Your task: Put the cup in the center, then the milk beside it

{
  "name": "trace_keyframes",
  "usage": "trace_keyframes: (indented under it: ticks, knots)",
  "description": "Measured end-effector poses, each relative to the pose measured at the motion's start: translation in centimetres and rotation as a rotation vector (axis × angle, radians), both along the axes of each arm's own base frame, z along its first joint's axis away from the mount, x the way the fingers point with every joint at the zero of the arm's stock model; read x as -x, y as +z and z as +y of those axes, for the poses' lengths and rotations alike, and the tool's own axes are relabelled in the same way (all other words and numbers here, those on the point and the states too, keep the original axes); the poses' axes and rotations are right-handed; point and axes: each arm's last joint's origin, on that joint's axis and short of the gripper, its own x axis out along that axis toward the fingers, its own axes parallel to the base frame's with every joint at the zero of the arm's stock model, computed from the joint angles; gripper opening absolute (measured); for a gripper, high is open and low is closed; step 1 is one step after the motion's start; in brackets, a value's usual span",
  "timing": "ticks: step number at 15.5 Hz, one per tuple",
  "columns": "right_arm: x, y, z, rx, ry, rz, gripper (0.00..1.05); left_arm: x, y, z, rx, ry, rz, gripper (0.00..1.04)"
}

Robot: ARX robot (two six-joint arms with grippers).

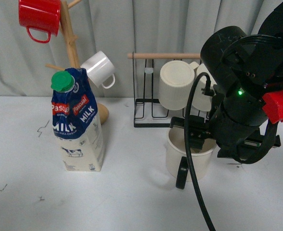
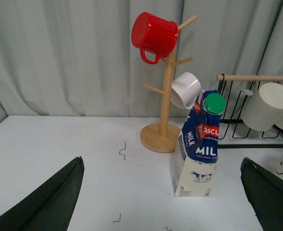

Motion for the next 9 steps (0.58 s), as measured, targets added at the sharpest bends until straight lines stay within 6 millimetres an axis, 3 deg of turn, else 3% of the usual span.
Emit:
trace_keyframes:
  ticks: [2,3,4,5,6,7,8,9]
  knots:
    - [0.6,1.4,-0.1,-0.017,0.014,-0.061,0.74,0.0,0.0,0.0,0.000,0.000,0.000,0.98]
    - [1.3,3.2,-0.4,-0.027,0.025,-0.120,0.85,0.0,0.0,0.0,0.000,0.000,0.000,0.98]
    - [2.6,6.1,-0.7,-0.023,0.039,-0.239,0.98,0.0,0.0,0.0,0.000,0.000,0.000,0.98]
    - [4.0,9.0,-1.1,-0.005,0.031,-0.372,0.99,0.0,0.0,0.0,0.000,0.000,0.000,0.98]
    - [4.8,11.4,-1.4,-0.009,0.034,-0.453,0.97,0.0,0.0,0.0,0.000,0.000,0.000,0.98]
    - [4.6,12.5,-1.3,-0.002,0.032,-0.603,0.96,0.0,0.0,0.0,0.000,0.000,0.000,0.98]
    - [5.2,10.4,-2.1,0.077,0.025,-0.814,0.83,0.0,0.0,0.0,0.000,-0.002,-0.002,0.98]
    - [9.5,5.9,-6.0,0.206,0.069,-0.952,0.57,0.0,0.0,0.0,0.000,0.003,0.000,0.98]
